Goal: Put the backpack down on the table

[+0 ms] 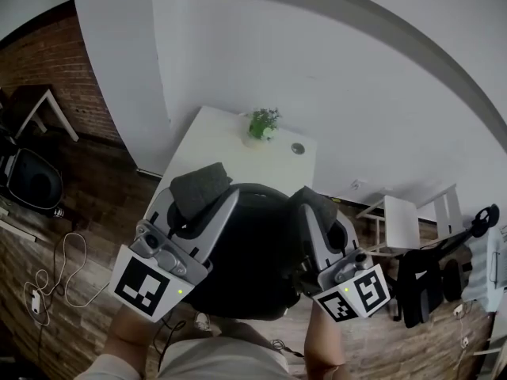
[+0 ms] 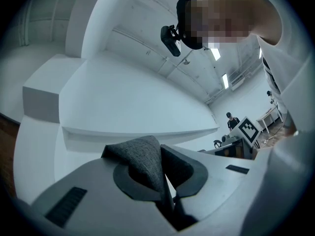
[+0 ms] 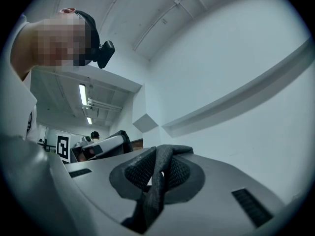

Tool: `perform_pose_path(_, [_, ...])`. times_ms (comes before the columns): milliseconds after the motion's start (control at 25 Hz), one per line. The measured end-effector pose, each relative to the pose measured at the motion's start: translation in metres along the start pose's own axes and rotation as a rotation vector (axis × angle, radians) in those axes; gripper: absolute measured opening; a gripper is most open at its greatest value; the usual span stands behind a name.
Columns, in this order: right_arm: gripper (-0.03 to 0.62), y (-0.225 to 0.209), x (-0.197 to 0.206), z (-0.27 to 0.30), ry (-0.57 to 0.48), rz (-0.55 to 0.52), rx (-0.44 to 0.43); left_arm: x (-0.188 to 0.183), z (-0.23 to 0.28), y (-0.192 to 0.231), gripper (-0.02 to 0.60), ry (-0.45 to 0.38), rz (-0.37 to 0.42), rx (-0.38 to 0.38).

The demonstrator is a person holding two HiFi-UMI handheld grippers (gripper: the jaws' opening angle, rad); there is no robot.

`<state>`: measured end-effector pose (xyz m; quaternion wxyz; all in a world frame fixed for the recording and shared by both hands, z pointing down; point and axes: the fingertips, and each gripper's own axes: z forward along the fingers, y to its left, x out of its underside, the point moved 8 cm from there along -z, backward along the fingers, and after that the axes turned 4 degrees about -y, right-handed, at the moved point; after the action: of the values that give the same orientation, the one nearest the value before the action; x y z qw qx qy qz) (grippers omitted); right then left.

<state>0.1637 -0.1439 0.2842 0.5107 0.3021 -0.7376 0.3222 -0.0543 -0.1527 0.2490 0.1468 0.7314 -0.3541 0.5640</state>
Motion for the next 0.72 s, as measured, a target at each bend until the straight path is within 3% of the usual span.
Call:
perform_pose_path(400, [0.058,-0.044,0.040,0.027,0.056,0.030,0.009,0.057,0.021,0.021,0.041,0.085,-0.074,-0.041])
perform_pose_path(720, [0.058,-0.067,0.069,0.049,0.098,0.019,0.023,0.094,0.033,0.039,0.041,0.142,-0.085,-0.062])
